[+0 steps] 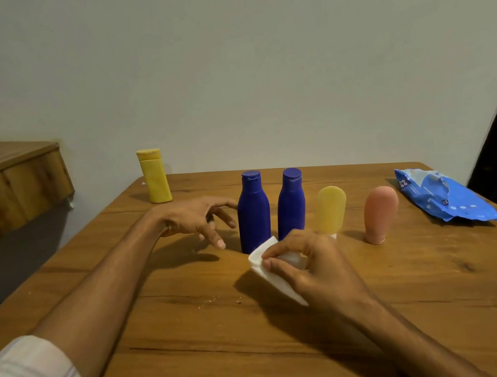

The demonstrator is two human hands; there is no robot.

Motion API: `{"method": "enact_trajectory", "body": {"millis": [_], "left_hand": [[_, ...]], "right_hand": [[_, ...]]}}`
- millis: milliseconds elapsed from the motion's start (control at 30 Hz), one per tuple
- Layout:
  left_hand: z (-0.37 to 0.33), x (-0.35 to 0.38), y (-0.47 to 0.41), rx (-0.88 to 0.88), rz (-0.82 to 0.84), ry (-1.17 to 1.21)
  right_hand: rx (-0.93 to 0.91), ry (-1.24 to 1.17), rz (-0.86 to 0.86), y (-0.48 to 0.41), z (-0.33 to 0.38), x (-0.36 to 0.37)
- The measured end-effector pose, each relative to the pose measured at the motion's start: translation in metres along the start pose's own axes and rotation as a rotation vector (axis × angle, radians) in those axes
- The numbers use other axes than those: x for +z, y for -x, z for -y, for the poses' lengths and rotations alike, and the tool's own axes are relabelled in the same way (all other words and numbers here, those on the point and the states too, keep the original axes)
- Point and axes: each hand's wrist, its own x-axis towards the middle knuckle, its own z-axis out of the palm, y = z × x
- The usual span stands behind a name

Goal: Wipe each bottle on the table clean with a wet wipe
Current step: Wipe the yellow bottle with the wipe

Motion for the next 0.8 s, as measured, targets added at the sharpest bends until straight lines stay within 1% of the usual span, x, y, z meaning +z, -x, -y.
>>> {"method": "enact_trajectory", "body": {"millis": [67, 133, 233, 367, 567, 800], "left_hand": [[0.009, -0.006, 0.007, -0.034, -0.053, 0.021], [0.02, -0.013, 0.013, -0.075, -0.15, 0.033], [0.038, -0.023, 0.02, -0.13, -0.295, 0.08], [0.063, -0.033, 0.024, -0.171, -0.497, 0.183], [0.098, -0.047, 0.023, -0.249, -0.746, 0.238], [0.135, -0.061, 0.008, -0.314, -1.011, 0.29]], "right_hand": [[-0.014, -0.001, 0.08, -0.002, 0.013, 0.012], [-0.047, 0.004, 0.121, -0.011, 0.026, 0.026], [-0.095, -0.041, 0.083, -0.032, 0.042, 0.046], [-0.08, -0.14, 0.006, -0.065, 0.055, 0.072], [0.045, -0.243, -0.081, -0.109, 0.061, 0.107], [0.247, -0.441, -0.12, -0.151, 0.068, 0.139]]}}
